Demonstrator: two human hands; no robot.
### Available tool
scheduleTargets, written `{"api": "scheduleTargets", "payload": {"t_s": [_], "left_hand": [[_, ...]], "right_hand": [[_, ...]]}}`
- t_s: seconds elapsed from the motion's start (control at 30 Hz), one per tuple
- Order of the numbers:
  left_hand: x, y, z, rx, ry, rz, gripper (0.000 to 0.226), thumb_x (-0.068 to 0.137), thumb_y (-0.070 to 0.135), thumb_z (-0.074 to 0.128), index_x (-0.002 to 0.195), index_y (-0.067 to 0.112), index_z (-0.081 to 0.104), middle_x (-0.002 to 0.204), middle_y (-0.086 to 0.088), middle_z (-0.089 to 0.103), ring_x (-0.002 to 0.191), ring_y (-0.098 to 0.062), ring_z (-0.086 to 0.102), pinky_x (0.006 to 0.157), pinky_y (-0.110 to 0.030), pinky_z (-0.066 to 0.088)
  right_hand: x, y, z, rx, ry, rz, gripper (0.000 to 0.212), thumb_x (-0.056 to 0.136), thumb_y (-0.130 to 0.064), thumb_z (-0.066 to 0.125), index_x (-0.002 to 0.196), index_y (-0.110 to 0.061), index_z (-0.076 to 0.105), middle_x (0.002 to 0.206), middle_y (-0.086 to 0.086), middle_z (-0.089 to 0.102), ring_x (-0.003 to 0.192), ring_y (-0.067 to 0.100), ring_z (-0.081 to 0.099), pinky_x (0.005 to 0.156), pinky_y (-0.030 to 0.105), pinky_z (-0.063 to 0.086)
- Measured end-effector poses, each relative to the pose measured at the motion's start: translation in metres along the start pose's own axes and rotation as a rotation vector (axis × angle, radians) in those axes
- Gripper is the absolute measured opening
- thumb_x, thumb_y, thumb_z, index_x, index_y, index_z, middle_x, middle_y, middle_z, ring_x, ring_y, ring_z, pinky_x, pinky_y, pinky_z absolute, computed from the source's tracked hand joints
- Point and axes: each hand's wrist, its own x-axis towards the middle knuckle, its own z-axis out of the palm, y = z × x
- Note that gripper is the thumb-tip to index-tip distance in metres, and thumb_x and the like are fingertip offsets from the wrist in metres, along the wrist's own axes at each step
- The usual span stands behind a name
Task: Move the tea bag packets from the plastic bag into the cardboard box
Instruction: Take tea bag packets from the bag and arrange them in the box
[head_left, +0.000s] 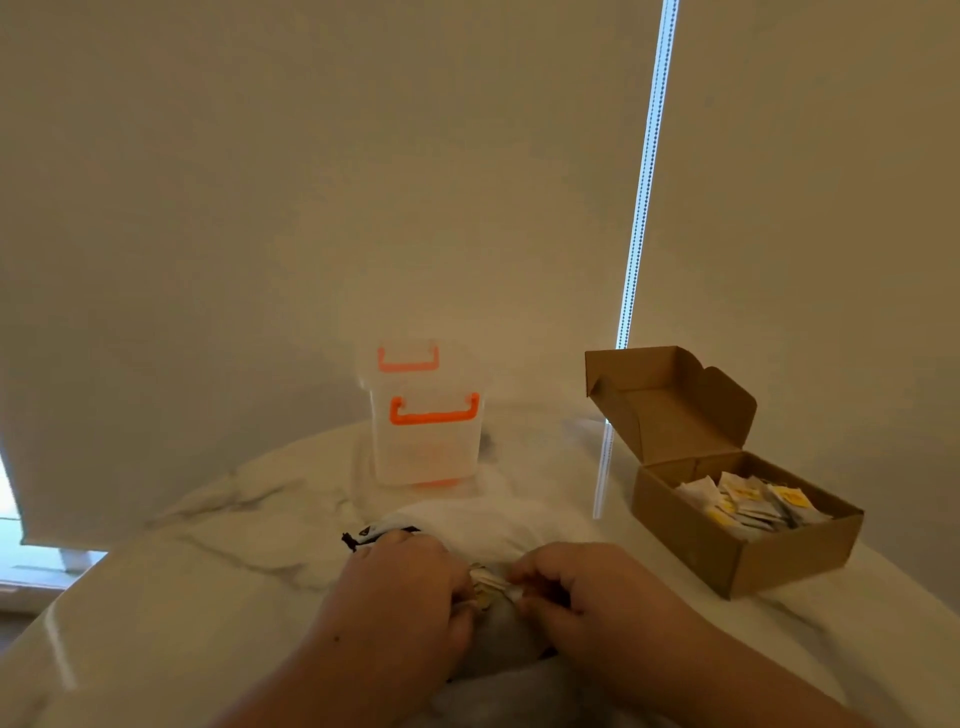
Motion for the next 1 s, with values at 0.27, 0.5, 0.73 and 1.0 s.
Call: {"api": "scheduleTargets", "payload": {"t_s": [0.27, 0.5, 0.73, 1.0], "left_hand": [[-0.001, 0.000, -0.001, -0.295, 0.211, 0.034, 0.020, 0.081, 0.053, 0.047, 0.079, 0.036, 0.057, 0.078, 0.019, 0.059, 0.086, -0.002, 0.050, 0.077, -0.026, 0.046], [0.004, 0.004, -0.001, -0.316, 0.398, 0.231, 0.014, 0.076, 0.047, 0.064, 0.085, 0.038, 0.058, 0.069, 0.020, 0.058, 0.070, -0.002, 0.055, 0.060, -0.031, 0.052], [0.009, 0.002, 0.009, -0.271, 0.287, 0.214, 0.038, 0.076, 0.081, 0.047, 0.096, 0.052, 0.061, 0.081, 0.032, 0.057, 0.081, 0.010, 0.053, 0.069, -0.011, 0.043], [0.000, 0.005, -0.001, -0.349, 0.374, 0.128, 0.042, 0.066, 0.078, 0.055, 0.098, 0.050, 0.058, 0.084, 0.041, 0.051, 0.082, 0.012, 0.053, 0.065, -0.006, 0.040]], "right_hand": [[0.001, 0.004, 0.003, 0.201, 0.000, 0.134, 0.014, 0.092, -0.039, 0.061, 0.099, -0.039, 0.073, 0.093, -0.018, 0.067, 0.087, -0.006, 0.059, 0.072, 0.010, 0.048], [-0.003, -0.006, -0.002, 0.625, 0.075, 0.281, 0.013, 0.089, -0.033, 0.068, 0.093, -0.022, 0.073, 0.078, -0.001, 0.075, 0.069, 0.010, 0.070, 0.069, 0.026, 0.056], [-0.008, -0.002, -0.026, 0.751, 0.167, 0.238, 0.008, 0.089, -0.008, 0.068, 0.092, -0.015, 0.068, 0.071, 0.005, 0.068, 0.057, 0.014, 0.060, 0.056, 0.028, 0.052], [-0.012, 0.066, -0.082, 0.550, 0.660, 0.415, 0.014, 0.090, -0.015, 0.067, 0.083, -0.026, 0.071, 0.074, -0.002, 0.071, 0.063, 0.018, 0.067, 0.062, 0.037, 0.060]]}}
